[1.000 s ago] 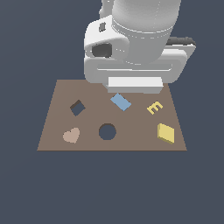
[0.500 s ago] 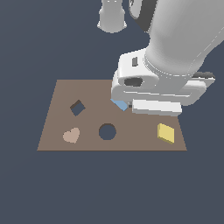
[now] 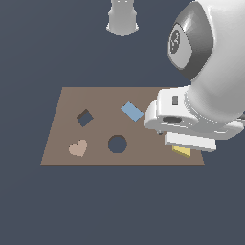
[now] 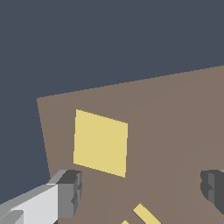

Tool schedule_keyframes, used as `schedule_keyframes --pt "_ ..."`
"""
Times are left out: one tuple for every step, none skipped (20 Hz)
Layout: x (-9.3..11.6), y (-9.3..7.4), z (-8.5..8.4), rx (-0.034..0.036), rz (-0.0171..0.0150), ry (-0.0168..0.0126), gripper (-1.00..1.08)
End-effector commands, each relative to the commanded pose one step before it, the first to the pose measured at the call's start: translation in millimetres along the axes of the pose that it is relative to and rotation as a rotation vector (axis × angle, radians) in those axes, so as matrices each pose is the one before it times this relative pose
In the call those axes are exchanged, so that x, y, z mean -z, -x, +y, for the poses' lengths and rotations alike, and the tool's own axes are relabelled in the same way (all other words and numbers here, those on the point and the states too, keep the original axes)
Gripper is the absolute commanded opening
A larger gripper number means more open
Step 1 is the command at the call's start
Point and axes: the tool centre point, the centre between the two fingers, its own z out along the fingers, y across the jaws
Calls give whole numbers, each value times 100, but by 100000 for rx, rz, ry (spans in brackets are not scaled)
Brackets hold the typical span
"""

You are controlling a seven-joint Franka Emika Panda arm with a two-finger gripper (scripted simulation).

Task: Insert a designated object into the corresponding slot on a board.

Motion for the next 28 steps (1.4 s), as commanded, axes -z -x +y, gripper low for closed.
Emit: schedule_keyframes --pt "-739 -572 -987 -1804 23 -80 100" --pt "-238 -166 -319 -501 -30 -24 100" --pt "-214 -152 -286 -454 -27 -22 100" --pt "-191 -138 -255 -407 -24 -20 100" --pt "-169 -124 -228 -361 -21 -18 100" --pt "-148 -111 -202 -315 -19 -16 100" --pt "-128 -100 -172 -280 -17 -15 100" --pt "-108 -88 -148 -238 -14 -13 100" --pt "-90 -77 -124 -201 -12 -11 100" --pt "-73 -64 -104 -161 -10 -9 100" --pt "-57 -54 -81 -129 -8 -8 100" --pt "-42 -42 -61 -97 -6 -6 100" --pt "-29 -31 -42 -69 -4 -4 100" --pt "-17 -21 -19 -49 -3 -3 100" --pt "-5 -2 -16 0 0 0 100" --pt "10 61 40 122 -39 15 100" --pt "-41 -1 -3 0 0 0 100" --pt "-122 -4 -8 0 0 0 100" --pt "-203 -5 -13 0 0 0 100" --pt "-274 -21 14 -47 13 -6 100" --pt "-367 -7 -21 0 0 0 100" --pt "-356 -19 11 -47 14 -5 100" --pt "-286 -2 -15 0 0 0 100" --pt "-204 -1 -10 0 0 0 100" --pt "-112 -15 25 -46 14 -5 100" --pt "-41 0 -2 0 0 0 100" --pt "0 0 0 0 0 0 -100" --pt "0 0 0 0 0 0 -100"
